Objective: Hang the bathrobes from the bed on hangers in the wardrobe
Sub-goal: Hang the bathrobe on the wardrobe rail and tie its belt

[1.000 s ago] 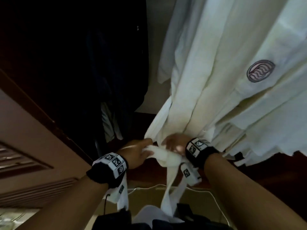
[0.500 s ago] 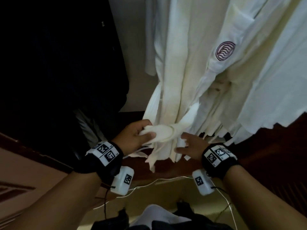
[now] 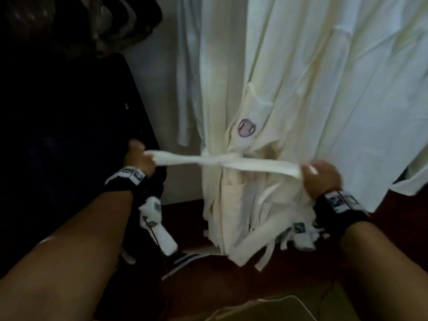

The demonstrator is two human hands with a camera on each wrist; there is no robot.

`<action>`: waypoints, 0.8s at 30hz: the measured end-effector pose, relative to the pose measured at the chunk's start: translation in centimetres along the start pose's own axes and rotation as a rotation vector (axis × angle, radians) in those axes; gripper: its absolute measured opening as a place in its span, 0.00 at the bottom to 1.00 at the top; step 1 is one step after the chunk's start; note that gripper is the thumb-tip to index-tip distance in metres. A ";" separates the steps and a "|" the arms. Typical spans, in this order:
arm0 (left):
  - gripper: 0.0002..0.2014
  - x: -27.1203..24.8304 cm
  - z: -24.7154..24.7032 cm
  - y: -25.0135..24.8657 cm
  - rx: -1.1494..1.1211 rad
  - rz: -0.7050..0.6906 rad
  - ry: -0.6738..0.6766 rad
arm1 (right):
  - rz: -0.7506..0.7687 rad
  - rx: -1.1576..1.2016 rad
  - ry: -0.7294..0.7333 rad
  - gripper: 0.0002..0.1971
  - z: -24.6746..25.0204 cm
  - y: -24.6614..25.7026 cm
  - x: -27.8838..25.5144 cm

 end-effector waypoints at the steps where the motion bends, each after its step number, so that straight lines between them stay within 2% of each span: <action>1: 0.20 0.8 -0.3 1.6 0.071 0.089 0.022 | -0.134 -0.049 -0.016 0.28 1.7 -3.6 0.7; 2: 0.20 1.1 -0.9 2.1 0.148 0.127 0.036 | -0.240 -0.109 0.021 0.25 2.1 -6.8 0.8; 4: 0.19 0.7 -2.9 0.6 0.260 0.086 0.036 | -0.235 -0.179 0.158 0.22 0.3 -8.8 0.3; 7: 0.13 0.0 -7.0 -4.5 0.365 -0.043 0.163 | 0.035 -0.192 0.399 0.20 -3.5 -4.0 -1.6; 9: 0.10 0.2 -7.1 -10.0 0.353 -0.194 0.166 | 0.263 -0.091 0.400 0.10 -2.7 1.9 -1.3; 10: 0.07 0.3 -5.7 -13.6 0.316 -0.292 0.095 | 0.379 -0.003 0.328 0.06 -0.7 5.2 -0.6; 12: 0.01 -0.5 -0.8 -21.1 0.160 -0.444 -0.085 | 0.590 0.157 0.155 0.08 5.6 12.0 1.4; 14: 0.03 -2.3 5.4 -27.8 0.011 -0.578 -0.275 | 0.770 0.245 0.007 0.08 13.2 18.0 3.4; 16: 0.04 -3.6 11.8 -33.1 -0.051 -0.683 -0.431 | 0.871 0.230 -0.071 0.05 20.1 23.3 5.7; 19: 0.05 -4.5 20.7 -39.3 -0.048 -0.753 -0.615 | 0.843 -0.001 -0.092 0.07 27.3 29.7 10.3; 22: 0.05 -3.2 27.2 -44.2 0.091 -0.669 -0.690 | 0.789 -0.228 -0.182 0.11 31.9 35.2 16.5; 24: 0.16 -2.0 30.3 -47.4 0.279 -0.650 -0.745 | 0.766 -0.384 -0.195 0.14 32.7 38.4 20.3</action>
Point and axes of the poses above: each hand's wrist, its own x-axis towards the middle knuckle, its own z-axis out of the back of the hand, y = z × x, the point moved 10 cm from there along x, towards the middle knuckle, and after that the axes turned 9 degrees about x, right-handed, at the moved point
